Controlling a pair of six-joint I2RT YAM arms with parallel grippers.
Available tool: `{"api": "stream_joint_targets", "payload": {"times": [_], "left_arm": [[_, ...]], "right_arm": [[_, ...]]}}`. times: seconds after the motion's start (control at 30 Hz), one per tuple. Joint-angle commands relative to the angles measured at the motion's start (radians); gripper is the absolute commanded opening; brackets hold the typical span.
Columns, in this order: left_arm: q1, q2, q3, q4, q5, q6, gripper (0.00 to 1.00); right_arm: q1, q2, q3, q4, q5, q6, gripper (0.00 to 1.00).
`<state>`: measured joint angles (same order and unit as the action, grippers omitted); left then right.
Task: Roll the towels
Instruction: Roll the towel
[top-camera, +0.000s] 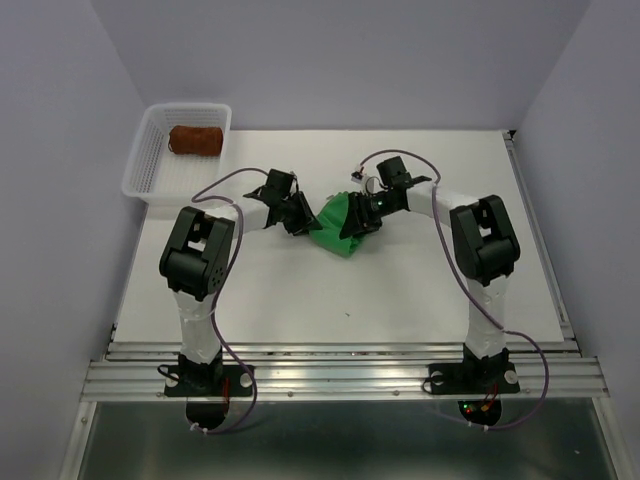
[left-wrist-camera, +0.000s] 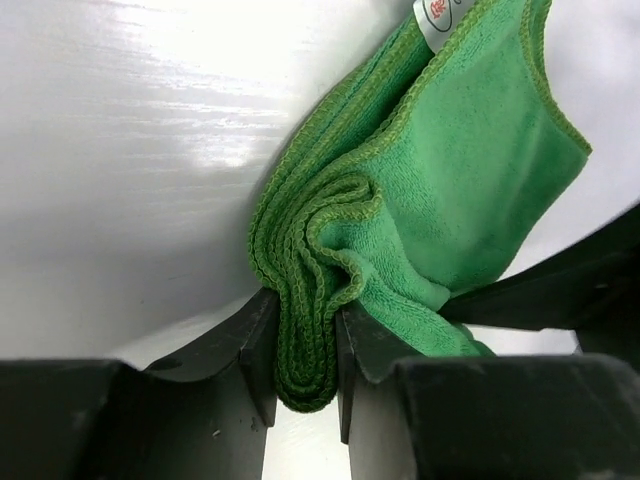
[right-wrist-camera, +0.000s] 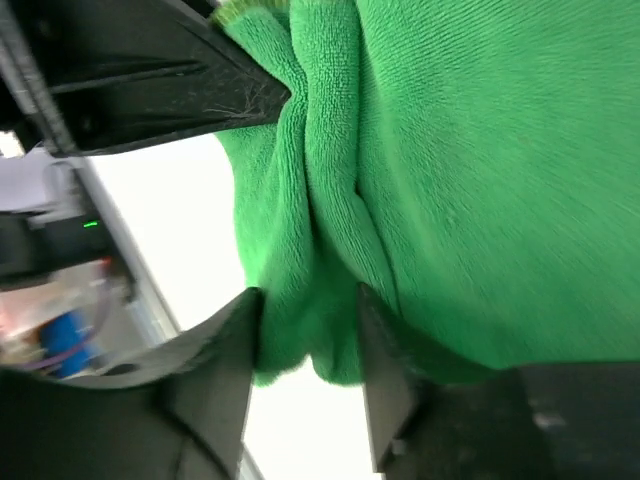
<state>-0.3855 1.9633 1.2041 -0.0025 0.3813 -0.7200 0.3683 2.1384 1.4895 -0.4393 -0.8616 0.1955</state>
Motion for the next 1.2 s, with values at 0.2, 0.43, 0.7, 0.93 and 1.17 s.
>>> {"api": "stream_joint_targets", "payload": {"times": [0.2, 0.43, 0.7, 0.93, 1.17], "left_arm": [[-0.009, -0.092, 0.074, -0.359, -0.176, 0.059, 0.00], [-0.009, -0.112, 0.123, -0.519, -0.176, 0.053, 0.00], [-0.012, -0.124, 0.173, -0.608, -0.166, 0.047, 0.00], [-0.012, -0.107, 0.212, -0.665, -0.156, 0.036, 0.00], [-0.012, -0.098, 0.219, -0.685, -0.156, 0.022, 0.00]], "right_arm": [[0.112, -0.337, -0.142, 0.053, 0.355, -0.297, 0.65], [0.335, -0.515, -0.327, 0.257, 0.607, -0.490, 0.69], [0.494, -0.511, -0.364, 0.376, 0.736, -0.605, 0.70], [0.575, -0.454, -0.354, 0.364, 0.825, -0.645, 0.70], [0.595, -0.393, -0.374, 0.393, 0.946, -0.646, 0.70]]}}
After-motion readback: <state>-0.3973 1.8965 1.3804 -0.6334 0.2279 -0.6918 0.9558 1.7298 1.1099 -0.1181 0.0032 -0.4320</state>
